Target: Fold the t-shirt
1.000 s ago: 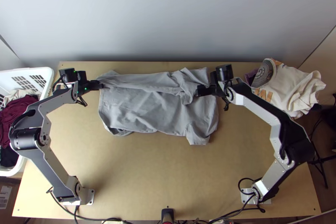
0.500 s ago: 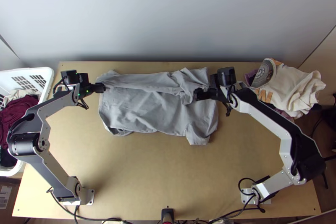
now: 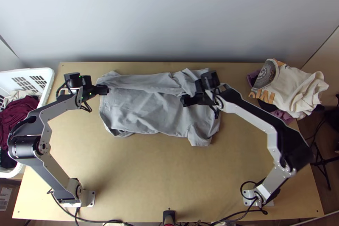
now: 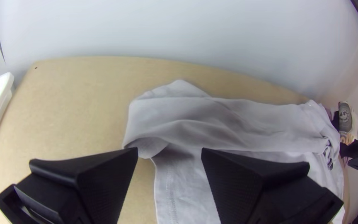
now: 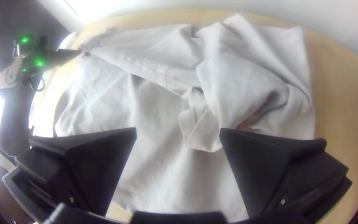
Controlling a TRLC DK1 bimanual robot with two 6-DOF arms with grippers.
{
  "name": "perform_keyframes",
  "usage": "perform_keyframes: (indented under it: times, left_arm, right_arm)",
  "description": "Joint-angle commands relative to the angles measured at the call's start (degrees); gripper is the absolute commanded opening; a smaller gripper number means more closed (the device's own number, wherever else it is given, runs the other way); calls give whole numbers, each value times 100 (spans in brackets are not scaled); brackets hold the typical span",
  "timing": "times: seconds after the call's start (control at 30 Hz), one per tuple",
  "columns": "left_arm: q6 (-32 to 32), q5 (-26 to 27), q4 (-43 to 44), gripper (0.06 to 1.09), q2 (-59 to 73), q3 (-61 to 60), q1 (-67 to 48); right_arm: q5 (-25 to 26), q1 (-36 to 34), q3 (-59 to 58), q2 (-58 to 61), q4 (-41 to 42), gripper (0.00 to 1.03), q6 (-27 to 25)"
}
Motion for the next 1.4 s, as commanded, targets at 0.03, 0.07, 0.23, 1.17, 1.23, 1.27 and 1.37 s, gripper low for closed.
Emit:
perform_keyframes:
  times: [0.03, 0.07, 0.23, 1.17, 1.23, 1.27, 1.37]
  left_arm:
    - [-193, -16, 188, 82, -44, -82, -167]
    - [-193, -25, 197, 82, -62, -73, -185]
    - [-149, -42, 303, 82, -149, -3, -211]
    - [-167, -121, 399, 82, 633, 621, -431]
    - [-123, -130, 364, 81, 650, 674, -431]
    - [-123, -139, 364, 74, 659, 692, -431]
    - [-97, -165, 373, 34, 703, 744, -422]
  right_arm:
    - [99, 50, 592, 636, -308, 93, -34]
    - [125, 32, 601, 627, -334, 93, -78]
    - [274, -205, 460, 328, -519, 93, -325]
    - [538, -82, 785, 776, -642, 93, -325]
    - [556, -91, 777, 750, -642, 93, -316]
    - [556, -91, 777, 732, -642, 93, -316]
    - [564, -91, 768, 715, -642, 93, -316]
